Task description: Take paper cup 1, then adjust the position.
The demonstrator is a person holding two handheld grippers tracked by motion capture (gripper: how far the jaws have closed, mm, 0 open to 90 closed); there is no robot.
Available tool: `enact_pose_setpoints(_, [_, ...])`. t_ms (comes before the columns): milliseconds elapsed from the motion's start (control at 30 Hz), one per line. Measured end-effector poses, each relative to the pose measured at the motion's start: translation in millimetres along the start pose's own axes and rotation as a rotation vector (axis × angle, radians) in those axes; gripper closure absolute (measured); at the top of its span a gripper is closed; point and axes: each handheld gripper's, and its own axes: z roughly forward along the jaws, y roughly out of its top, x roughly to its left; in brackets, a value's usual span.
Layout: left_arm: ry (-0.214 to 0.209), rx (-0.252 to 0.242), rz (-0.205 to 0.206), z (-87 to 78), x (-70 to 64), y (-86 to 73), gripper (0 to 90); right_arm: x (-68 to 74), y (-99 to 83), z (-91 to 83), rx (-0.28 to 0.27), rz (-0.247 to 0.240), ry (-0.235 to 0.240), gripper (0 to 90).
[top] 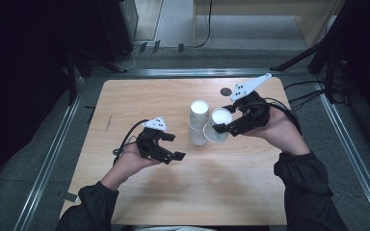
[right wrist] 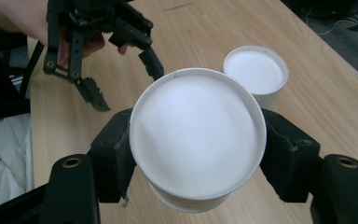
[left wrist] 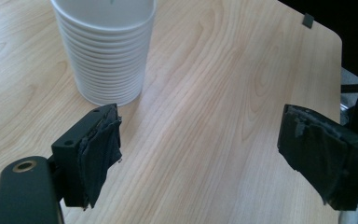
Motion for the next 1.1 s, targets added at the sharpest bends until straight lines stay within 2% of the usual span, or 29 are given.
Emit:
enact_pose_setpoints(133, [-0.014,0.005,0.005,3.1,-1.3,2.3,14.1,4.7,-12.7,5.8,-0.001,0.0,0.026,34.3])
enact_pose_setpoints(300, [-0.024,-0.008,0.02,4.1,-3.8,3.3,14.7,10.2,-23.8,14.9,0.003,-0.001,0.034,34.4])
enact_pose_setpoints(367, [-0.025,-0.019,0.038,4.7,-5.0,2.1,14.7,14.8,-31.1,23.3,0.002,0.011,0.042,34.4])
enact_pose_setpoints(633, [-0.037,-0.014,0.046,9.7,-8.3,-3.1,14.6,25.1,-50.6,51.0,0.006,0.019,0.076,34.5])
enact_pose_setpoints(733, [-0.068,-0.01,0.071,12.5,-10.1,-4.0,14.5,26.4,-58.7,61.2,0.013,0.02,0.092,34.5])
enact_pose_setpoints(900, [-0.065,0.023,0.102,20.1,-11.6,-6.0,11.5,28.1,-67.5,73.3,0.01,0.007,0.111,34.5])
enact_pose_setpoints(1000, [-0.103,-0.001,0.075,23.3,-9.0,-8.2,10.1,27.2,-68.7,77.7,0.004,0.019,0.125,34.5])
enact_pose_setpoints(1100, [-0.096,0.008,0.075,26.8,-8.5,-9.1,10.1,26.9,-67.6,79.2,-0.007,0.016,0.131,34.5])
